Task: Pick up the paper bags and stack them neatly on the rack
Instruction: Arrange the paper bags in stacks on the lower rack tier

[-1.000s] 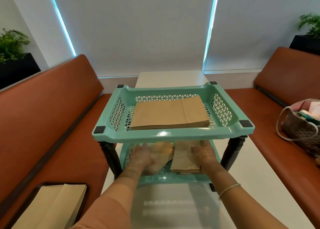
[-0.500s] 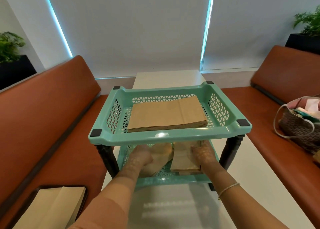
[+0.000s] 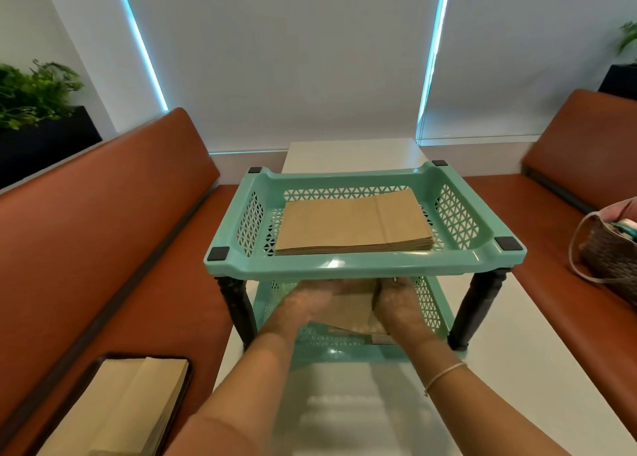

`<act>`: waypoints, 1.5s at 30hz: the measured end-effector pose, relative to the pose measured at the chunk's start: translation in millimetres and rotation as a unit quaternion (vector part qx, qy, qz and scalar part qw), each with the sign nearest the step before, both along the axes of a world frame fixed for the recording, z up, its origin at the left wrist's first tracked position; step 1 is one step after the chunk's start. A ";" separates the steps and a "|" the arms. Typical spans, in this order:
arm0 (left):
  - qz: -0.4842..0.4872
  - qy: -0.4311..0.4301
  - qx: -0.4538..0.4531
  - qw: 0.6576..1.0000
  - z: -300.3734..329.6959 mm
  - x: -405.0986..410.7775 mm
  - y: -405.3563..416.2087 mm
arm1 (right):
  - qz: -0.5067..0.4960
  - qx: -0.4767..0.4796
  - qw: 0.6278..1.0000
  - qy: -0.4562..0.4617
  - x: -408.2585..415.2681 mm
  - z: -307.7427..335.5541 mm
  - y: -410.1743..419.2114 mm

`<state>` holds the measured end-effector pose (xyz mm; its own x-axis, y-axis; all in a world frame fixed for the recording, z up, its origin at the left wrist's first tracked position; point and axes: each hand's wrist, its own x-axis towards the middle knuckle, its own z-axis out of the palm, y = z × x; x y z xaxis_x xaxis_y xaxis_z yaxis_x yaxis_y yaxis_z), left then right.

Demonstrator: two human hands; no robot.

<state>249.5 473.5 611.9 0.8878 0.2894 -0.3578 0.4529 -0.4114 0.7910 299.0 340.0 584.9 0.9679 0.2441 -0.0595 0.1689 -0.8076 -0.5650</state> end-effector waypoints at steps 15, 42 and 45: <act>0.193 -0.167 -0.166 0.952 -28.0 -20.4 -0.4 | 0.002 0.170 0.976 0.135 -32.0 15.2 32.3; 0.064 0.142 0.224 0.962 -23.5 -20.1 16.4 | 0.067 -0.120 0.985 0.108 -26.2 8.6 39.7; 0.089 0.139 0.224 0.960 -27.3 -19.5 15.3 | 0.056 -0.108 0.987 0.106 -24.7 0.8 42.4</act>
